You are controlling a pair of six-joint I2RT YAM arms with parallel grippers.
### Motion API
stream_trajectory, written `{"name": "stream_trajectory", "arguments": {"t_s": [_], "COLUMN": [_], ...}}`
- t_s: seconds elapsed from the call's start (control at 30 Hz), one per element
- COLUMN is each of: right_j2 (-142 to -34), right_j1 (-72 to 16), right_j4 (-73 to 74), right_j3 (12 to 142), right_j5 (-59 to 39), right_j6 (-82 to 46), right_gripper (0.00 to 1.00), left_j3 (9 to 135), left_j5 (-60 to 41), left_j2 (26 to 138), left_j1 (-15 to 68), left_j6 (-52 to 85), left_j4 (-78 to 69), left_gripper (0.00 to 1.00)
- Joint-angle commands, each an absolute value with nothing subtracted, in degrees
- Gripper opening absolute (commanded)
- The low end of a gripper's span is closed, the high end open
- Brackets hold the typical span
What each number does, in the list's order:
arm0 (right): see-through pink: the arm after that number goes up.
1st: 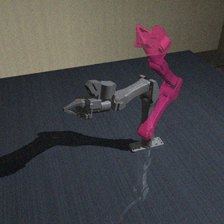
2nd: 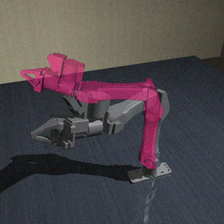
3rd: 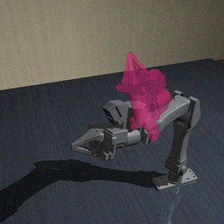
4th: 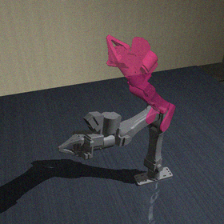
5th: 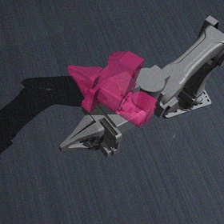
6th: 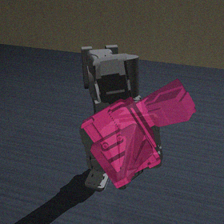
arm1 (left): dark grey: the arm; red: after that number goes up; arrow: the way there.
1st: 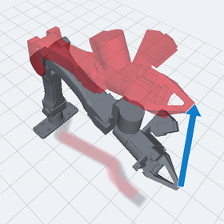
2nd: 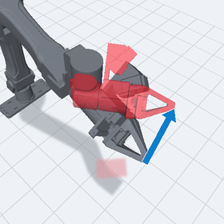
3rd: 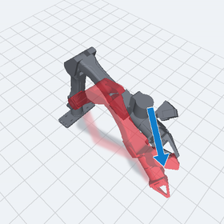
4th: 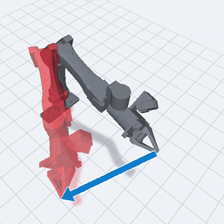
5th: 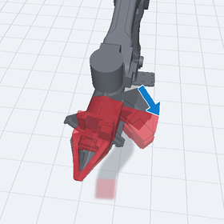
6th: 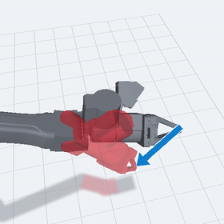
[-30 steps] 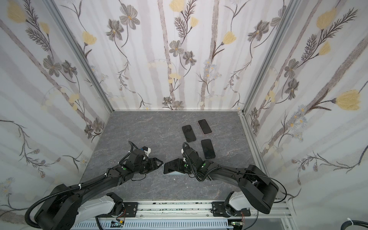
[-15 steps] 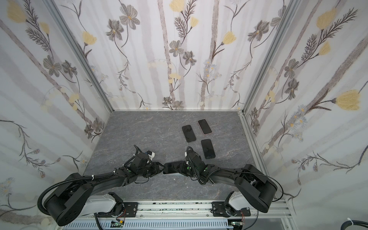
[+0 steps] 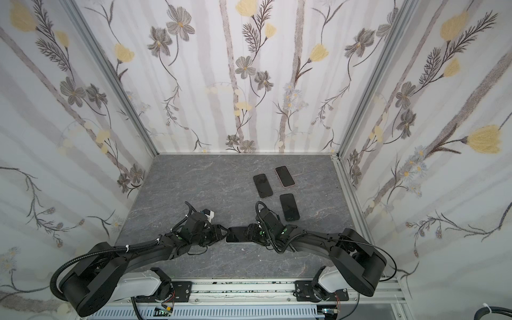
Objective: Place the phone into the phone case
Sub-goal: 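Press the phone edges down into the case rim with both grippers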
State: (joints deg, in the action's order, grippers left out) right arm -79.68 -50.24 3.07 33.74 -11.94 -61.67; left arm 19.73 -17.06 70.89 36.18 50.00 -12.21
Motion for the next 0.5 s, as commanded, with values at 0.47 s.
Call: {"name": "stream_trajectory", "arguments": {"t_s": [0.47], "right_j2": [-72.2], "right_j1": [-45.4], "right_j4": [-9.6], "right_j3": [32.6], "right_j5": [-9.8], "right_j6": [-53.7], "right_gripper": [0.38], "left_j3": [23.1], "left_j5": [-15.7], "left_j2": [74.3], "left_j1": [36.1], "left_j6": [43.5], "left_j4": [-7.4], "left_gripper": [0.39]}}
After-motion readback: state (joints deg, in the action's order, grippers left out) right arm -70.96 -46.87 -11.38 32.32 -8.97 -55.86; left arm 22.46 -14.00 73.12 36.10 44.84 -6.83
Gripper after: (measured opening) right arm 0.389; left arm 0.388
